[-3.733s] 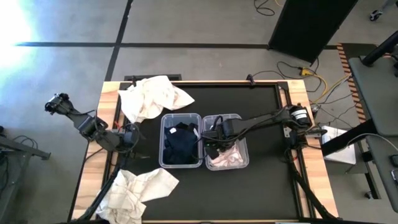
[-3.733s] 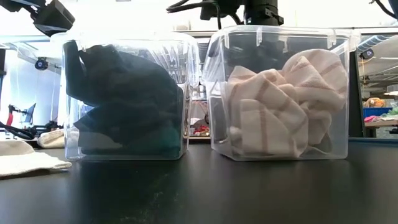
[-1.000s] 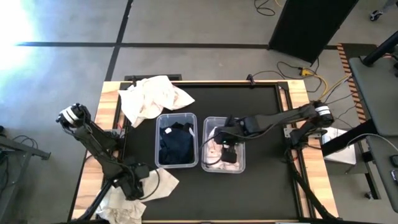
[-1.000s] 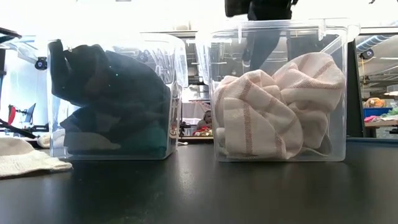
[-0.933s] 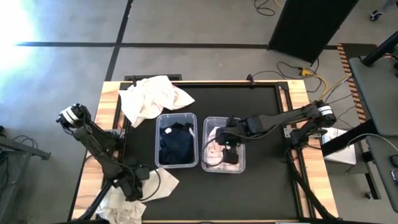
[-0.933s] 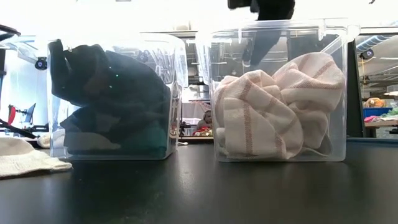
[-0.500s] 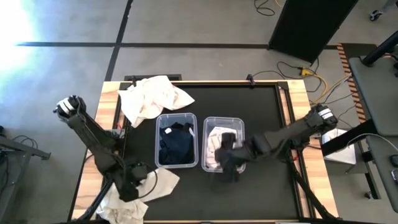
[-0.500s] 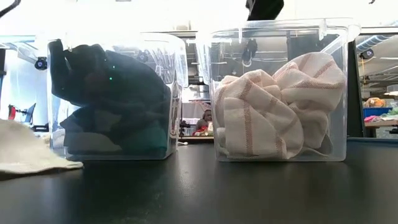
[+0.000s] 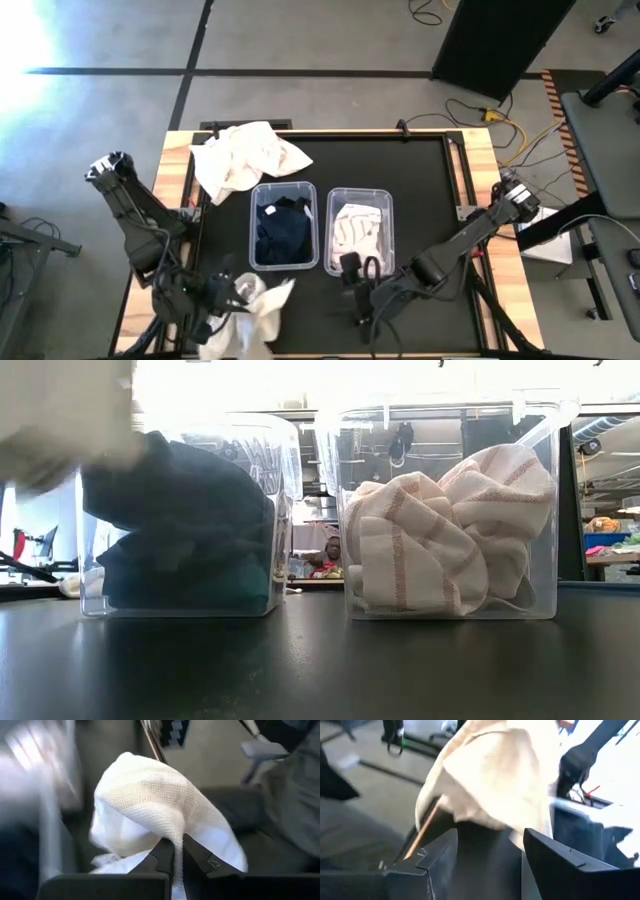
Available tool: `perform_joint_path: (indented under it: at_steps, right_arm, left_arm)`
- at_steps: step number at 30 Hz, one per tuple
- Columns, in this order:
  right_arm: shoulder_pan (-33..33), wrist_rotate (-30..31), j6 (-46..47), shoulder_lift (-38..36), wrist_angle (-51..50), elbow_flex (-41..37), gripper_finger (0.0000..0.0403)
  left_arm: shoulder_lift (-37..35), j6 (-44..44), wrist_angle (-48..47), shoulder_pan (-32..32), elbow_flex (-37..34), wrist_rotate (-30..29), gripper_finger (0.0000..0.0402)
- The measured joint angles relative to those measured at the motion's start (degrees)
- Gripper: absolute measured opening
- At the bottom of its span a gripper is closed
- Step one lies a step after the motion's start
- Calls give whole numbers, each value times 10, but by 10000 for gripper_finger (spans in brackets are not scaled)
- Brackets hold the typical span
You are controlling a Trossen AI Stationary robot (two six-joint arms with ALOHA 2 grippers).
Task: Sort towels by color in basket
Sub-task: Put the bottom white towel into the right transparent bin
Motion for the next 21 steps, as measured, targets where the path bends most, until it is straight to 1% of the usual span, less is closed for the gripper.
perform_joint_path:
  at_steps: [4,7,11,14,17,21]
  right_arm:
    - [-3,1,-32,25,95,0,220]
    - [-10,1,-33,40,141,0,221]
    - [-20,1,-28,48,182,4,223]
    - [-25,1,-33,41,207,37,232]
    - [-29,2,-40,31,211,71,247]
    - [-32,1,-63,33,198,87,274]
  left_arm:
    - [32,134,3,13,76,-75,0]
    - [54,210,2,30,132,-113,0]
    - [77,297,-1,57,202,-118,0]
    - [86,347,-21,80,260,-118,0]
    - [93,382,-34,101,313,-130,0]
    - [97,425,-35,126,370,-133,0]
